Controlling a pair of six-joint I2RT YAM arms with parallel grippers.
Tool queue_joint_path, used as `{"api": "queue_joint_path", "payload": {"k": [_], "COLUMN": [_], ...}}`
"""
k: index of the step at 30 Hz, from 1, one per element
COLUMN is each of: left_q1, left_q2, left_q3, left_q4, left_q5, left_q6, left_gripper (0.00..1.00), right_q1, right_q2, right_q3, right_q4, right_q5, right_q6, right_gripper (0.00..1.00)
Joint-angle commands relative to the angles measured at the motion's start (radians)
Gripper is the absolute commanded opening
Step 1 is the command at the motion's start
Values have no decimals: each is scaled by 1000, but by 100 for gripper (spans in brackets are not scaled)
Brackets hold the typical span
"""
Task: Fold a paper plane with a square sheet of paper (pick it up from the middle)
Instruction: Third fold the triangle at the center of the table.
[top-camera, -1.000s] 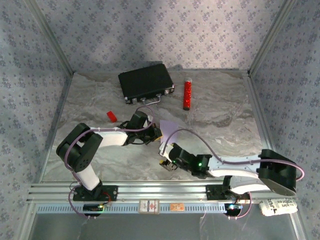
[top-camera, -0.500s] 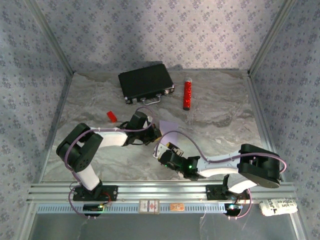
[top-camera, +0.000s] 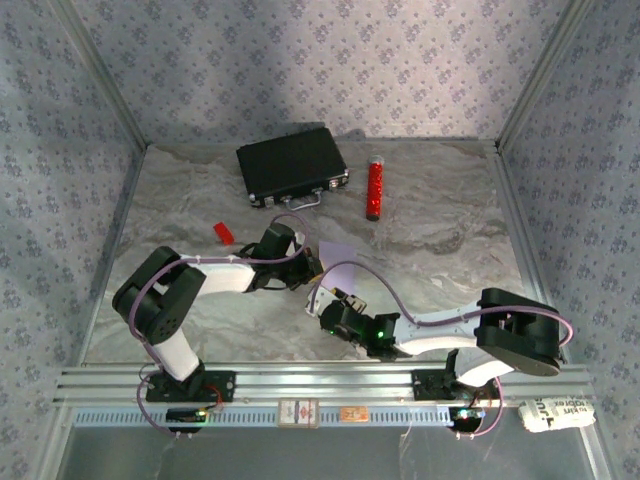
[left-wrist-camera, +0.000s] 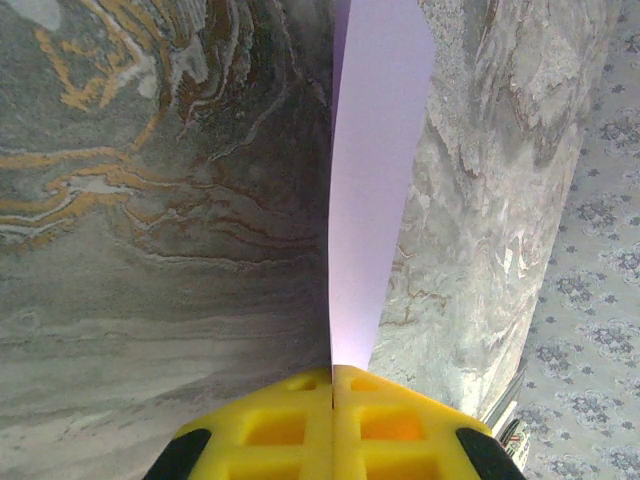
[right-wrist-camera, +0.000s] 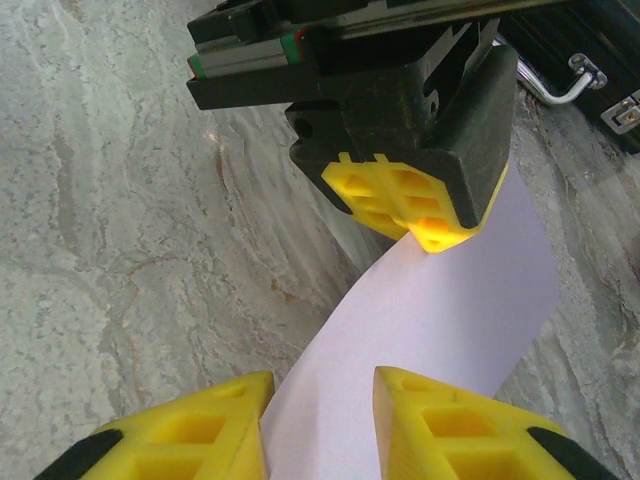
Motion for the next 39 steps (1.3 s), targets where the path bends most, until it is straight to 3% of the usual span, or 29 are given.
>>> {"api": "queue_joint_path", "payload": {"k": [1, 14, 26, 29, 31, 34, 39], "left_q1": [5, 5, 6, 8, 15, 26, 60], "left_q2": [-39, -39, -43, -53, -70, -114, -198], "left_q3": [-11, -10, -8, -7, -3, -6, -7], "left_q4": [7, 4, -2, -16, -55, -119, -229], "left_q5": [-7, -8, -10, -15, -25, -60, -110], "left_q6": [-10, -9, -7, -1, 18, 44, 93], "left_gripper": [3, 3, 4, 12, 29, 43, 48], "right_q1": [6, 4, -22, -44, -62, -100, -200], "right_q2": [-8, -3, -10, -22, -34, -56, -96], "right_q3": [-10, -6, 7, 7, 2, -6, -14], "right_q4": [-10, -18, -45, -55, -57, -52, -57], "right_q5": [28, 23, 0, -52, -95, -212, -489], "right_q6": [25, 29, 76, 111, 141, 172, 239], "right_gripper": [30, 29, 11, 6, 5, 4, 4]}}
